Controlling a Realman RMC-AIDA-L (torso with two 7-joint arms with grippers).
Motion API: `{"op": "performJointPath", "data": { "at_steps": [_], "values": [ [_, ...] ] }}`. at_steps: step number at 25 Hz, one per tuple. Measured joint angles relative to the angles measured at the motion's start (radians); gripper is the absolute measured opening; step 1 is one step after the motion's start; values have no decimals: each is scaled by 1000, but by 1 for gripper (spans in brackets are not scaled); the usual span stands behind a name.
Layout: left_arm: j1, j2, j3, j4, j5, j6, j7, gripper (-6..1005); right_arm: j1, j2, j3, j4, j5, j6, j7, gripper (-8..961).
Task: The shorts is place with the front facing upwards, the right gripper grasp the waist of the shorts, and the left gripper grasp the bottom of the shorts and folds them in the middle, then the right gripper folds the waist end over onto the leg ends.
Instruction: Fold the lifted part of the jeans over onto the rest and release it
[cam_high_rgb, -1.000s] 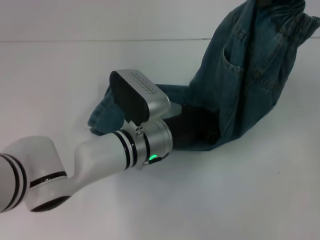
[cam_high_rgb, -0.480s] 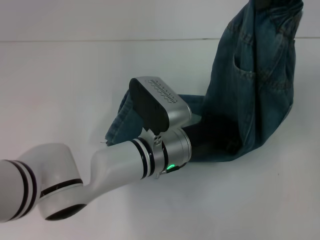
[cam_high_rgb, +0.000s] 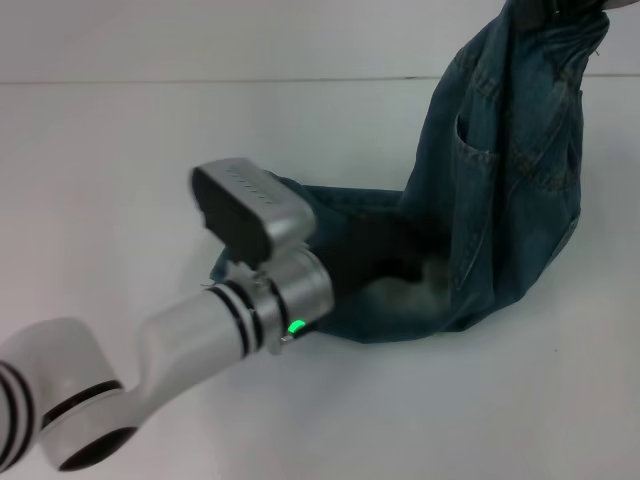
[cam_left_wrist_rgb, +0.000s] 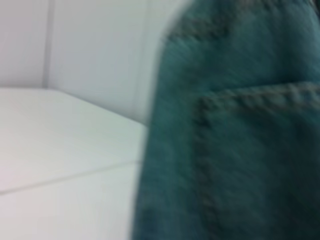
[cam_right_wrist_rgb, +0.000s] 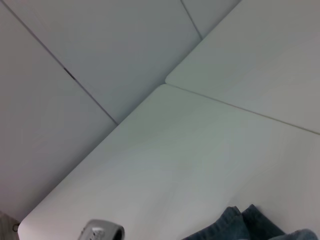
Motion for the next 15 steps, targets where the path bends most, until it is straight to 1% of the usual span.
{"op": "performJointPath", "data": {
  "at_steps": [5, 8, 11, 15],
  "values": [
    [97, 5, -115, 81, 1, 99, -5, 1, 0, 0, -3, 17, -1, 12, -11, 143],
    [139, 7, -153, 148, 0, 157, -34, 0, 1, 0, -10, 36, -2, 20, -22, 150],
    [179, 8, -175, 236, -7, 227, -141, 0, 6, 3, -20, 50, -2, 32, -28, 157],
    [243, 8, -278, 331, -9, 322, -244, 1, 16, 18, -49, 60, 0, 55, -33, 167]
  ]
}}
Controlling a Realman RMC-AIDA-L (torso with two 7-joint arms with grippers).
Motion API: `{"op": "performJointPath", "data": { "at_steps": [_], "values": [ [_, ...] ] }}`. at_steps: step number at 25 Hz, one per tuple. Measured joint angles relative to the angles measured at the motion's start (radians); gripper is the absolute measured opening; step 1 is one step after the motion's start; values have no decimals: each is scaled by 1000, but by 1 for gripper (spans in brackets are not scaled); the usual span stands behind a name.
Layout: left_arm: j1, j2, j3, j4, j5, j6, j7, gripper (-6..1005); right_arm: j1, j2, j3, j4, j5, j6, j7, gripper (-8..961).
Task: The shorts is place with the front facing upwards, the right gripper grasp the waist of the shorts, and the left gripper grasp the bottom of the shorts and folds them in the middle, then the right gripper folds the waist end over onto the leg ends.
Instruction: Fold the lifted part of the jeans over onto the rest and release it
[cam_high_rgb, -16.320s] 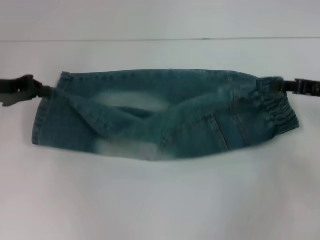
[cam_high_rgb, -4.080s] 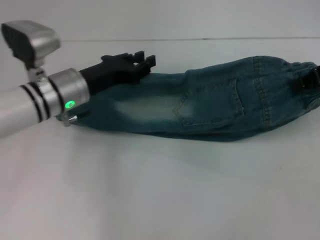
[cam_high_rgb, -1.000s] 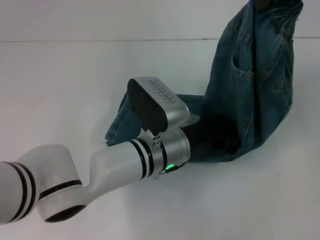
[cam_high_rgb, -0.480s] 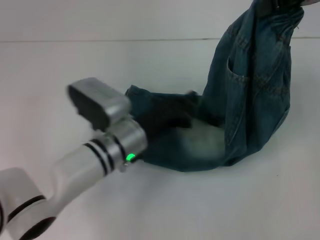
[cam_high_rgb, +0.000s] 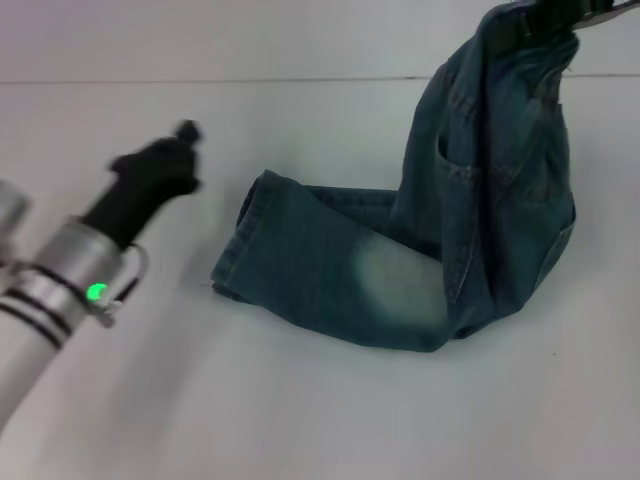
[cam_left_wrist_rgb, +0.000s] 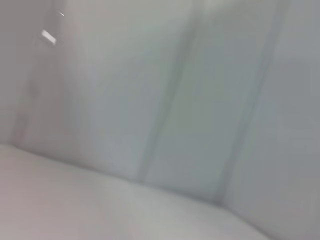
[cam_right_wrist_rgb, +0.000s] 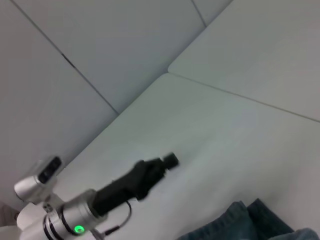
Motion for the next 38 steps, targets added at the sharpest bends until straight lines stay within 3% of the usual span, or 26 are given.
{"op": "performJointPath", "data": {
  "at_steps": [4, 7, 11, 16, 21, 30, 35, 38],
  "values": [
    [48, 4, -62, 76, -1, 72, -98, 1, 22, 20, -34, 19, -1, 25, -9, 176],
    [73, 6, -77, 141, -7, 102, -242, 21, 44, 43, -86, 31, -1, 59, -12, 183],
    [97, 6, -90, 183, -25, 140, -309, 61, 71, 74, -170, 49, -1, 124, -12, 192],
    [140, 7, -100, 216, -41, 212, -317, 288, 117, 117, -258, 79, -2, 182, -13, 204],
    [171, 6, -104, 222, -70, 239, -318, 437, 159, 175, -346, 91, -30, 277, -14, 215],
    [187, 4, -105, 223, -73, 255, -314, 737, 248, 283, -364, 200, -146, 370, -76, 236],
    [182, 3, -100, 218, -73, 252, -313, 883, 242, 298, -369, 200, -143, 372, -97, 281],
    [181, 4, -97, 216, -70, 252, -313, 879, 230, 298, -364, 197, -137, 369, -118, 338]
  ]
}}
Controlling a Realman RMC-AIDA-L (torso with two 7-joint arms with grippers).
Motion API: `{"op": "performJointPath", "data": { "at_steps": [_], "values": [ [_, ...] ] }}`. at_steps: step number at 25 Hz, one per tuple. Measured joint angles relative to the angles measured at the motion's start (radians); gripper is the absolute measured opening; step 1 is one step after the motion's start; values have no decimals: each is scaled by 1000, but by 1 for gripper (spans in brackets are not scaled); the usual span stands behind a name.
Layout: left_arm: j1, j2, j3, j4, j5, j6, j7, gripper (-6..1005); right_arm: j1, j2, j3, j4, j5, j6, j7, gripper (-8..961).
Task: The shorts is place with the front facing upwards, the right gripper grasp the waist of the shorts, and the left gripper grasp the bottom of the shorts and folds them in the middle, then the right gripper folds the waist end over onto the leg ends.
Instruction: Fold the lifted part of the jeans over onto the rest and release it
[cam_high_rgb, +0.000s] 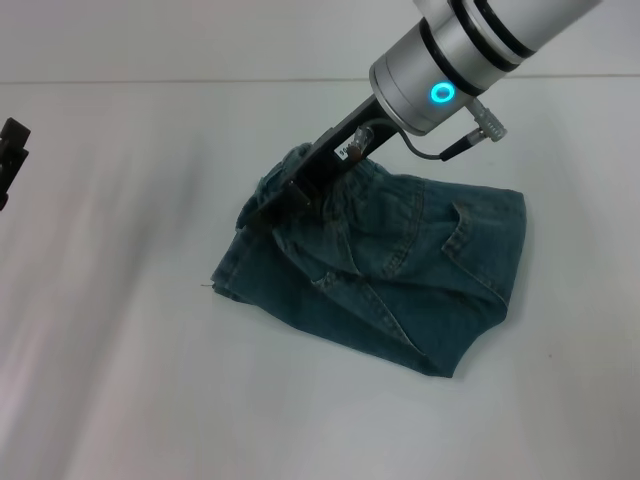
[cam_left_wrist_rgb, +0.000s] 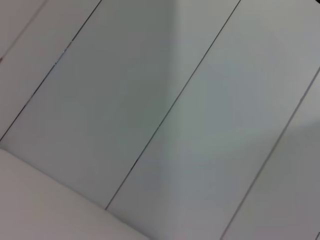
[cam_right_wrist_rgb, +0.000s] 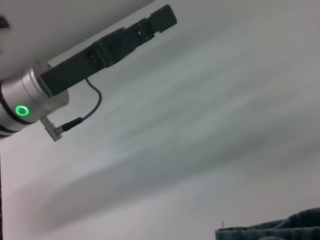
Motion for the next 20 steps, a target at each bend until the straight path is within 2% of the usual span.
{"op": "performJointPath", "data": {
  "at_steps": [3, 6, 9, 14, 20],
  "values": [
    [0, 0, 2, -3, 5, 0, 0, 877, -4, 0, -16, -6, -2, 3, -12, 395],
    [-1, 0, 3, -3, 9, -1, 0, 877, 19, 1, -74, -10, -15, 16, -10, 452],
    [-2, 0, 4, -3, 10, -2, 0, 876, 58, 5, -126, -11, -43, 28, -3, 696],
    [-2, 0, 4, -3, 10, -10, 1, 876, 77, 14, -215, -34, -49, 48, -4, 868],
    [-4, -1, 4, -2, 10, -30, 1, 876, 44, 20, -319, -113, -24, 66, -35, 867]
  ]
}}
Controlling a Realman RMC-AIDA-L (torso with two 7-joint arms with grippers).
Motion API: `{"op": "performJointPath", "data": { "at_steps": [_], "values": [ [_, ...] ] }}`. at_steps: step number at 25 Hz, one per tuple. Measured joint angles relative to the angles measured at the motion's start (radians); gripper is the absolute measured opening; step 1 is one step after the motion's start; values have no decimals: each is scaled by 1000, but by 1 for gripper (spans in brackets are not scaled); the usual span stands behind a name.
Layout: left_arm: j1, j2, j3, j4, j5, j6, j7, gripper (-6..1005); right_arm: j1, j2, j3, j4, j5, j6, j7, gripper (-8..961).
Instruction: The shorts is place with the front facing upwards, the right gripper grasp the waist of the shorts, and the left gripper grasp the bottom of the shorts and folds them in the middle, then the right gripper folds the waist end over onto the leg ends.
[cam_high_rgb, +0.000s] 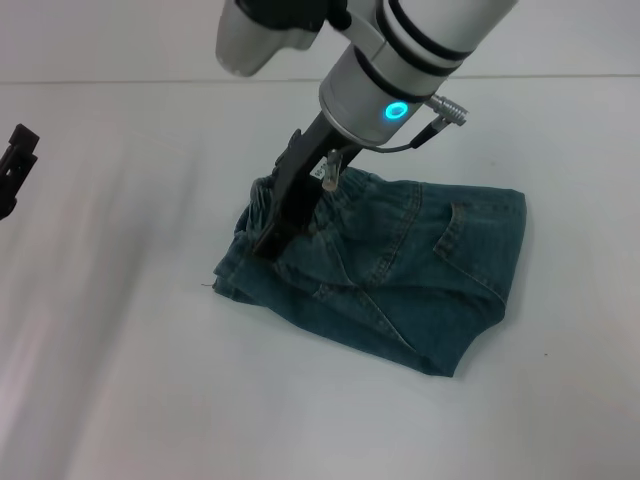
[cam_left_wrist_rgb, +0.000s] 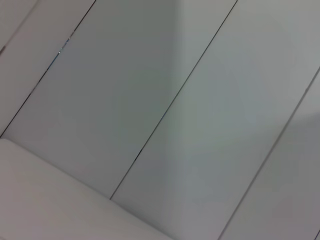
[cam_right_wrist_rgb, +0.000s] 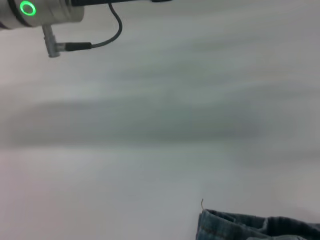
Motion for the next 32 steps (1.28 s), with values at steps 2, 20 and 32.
{"op": "performJointPath", "data": {
  "at_steps": [2, 20, 32],
  "values": [
    [-1, 0, 0, 0, 0, -1, 0, 876, -17, 0, -11, -22, 6, 13, -1, 866],
    [-10, 3, 18, 4, 0, -12, -2, 877, -439, -17, 147, -396, 281, -31, -112, 862],
    [28, 8, 476, 315, 36, 166, -284, 876, -696, -33, 631, -244, 450, -392, -366, 860]
  ]
}}
